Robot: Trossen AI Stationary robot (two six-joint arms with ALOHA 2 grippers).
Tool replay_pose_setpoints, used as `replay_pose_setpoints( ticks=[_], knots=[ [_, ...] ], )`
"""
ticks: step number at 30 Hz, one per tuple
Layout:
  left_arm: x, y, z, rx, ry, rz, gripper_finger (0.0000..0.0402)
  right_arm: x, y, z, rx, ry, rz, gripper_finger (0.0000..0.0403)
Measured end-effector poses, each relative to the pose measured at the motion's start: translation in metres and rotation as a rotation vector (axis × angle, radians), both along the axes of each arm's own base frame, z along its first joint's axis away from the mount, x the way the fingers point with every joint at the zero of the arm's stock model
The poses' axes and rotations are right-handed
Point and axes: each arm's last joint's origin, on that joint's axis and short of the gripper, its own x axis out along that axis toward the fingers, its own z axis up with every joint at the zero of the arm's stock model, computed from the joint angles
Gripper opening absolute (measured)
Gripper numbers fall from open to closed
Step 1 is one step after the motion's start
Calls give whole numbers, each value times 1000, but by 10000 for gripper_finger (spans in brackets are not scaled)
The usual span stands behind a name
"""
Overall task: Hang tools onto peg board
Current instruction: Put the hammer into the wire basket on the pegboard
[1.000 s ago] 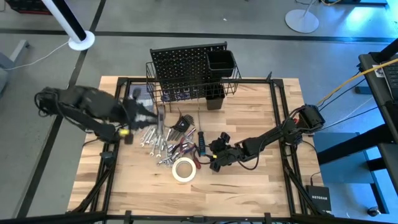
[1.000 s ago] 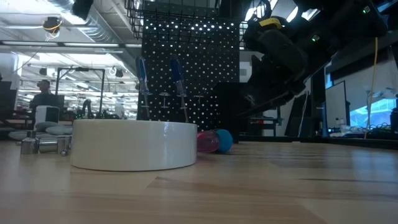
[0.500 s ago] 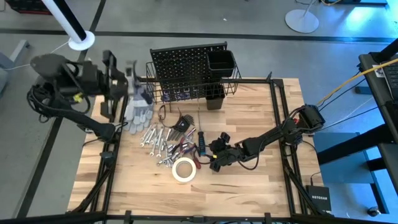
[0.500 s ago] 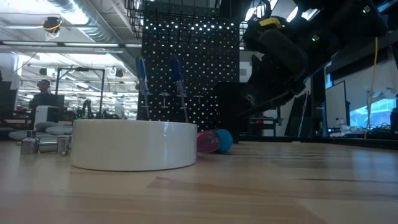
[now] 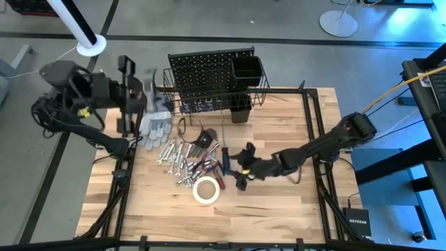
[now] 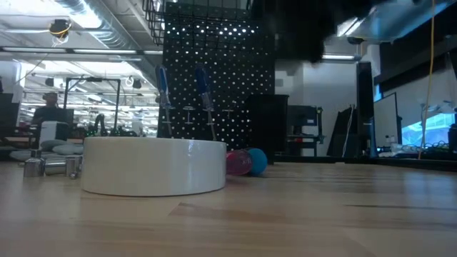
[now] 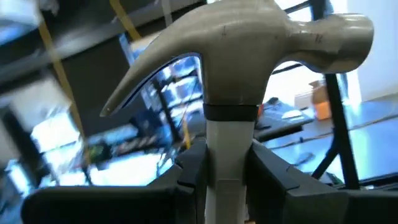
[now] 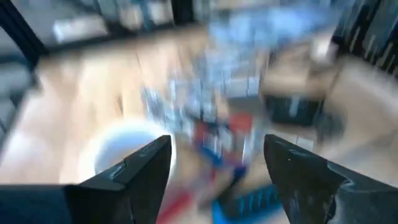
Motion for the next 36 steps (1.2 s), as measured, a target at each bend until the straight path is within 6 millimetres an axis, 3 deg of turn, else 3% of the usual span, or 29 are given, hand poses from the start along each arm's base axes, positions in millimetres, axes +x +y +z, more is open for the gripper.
replay_pose_setpoints(
  ticks=[7,11,16,22,32,36],
  knots=[
    [16,-5,-15,-8,-95,-90,73,-6,-8,88,-277,-406,-12,262],
    [25,-8,-19,-37,-162,-152,73,2,-18,124,-457,-487,-9,262],
    [34,-10,-27,-55,-194,-164,73,18,-40,159,-496,-514,9,262],
    [40,-11,-34,-58,-202,-157,73,37,-50,184,-499,-514,120,262],
    [52,-13,-39,-63,-176,-177,73,63,-60,189,-482,-498,160,260],
    [53,-14,-39,-66,-177,-181,73,63,-60,189,-477,-504,181,228]
  ],
)
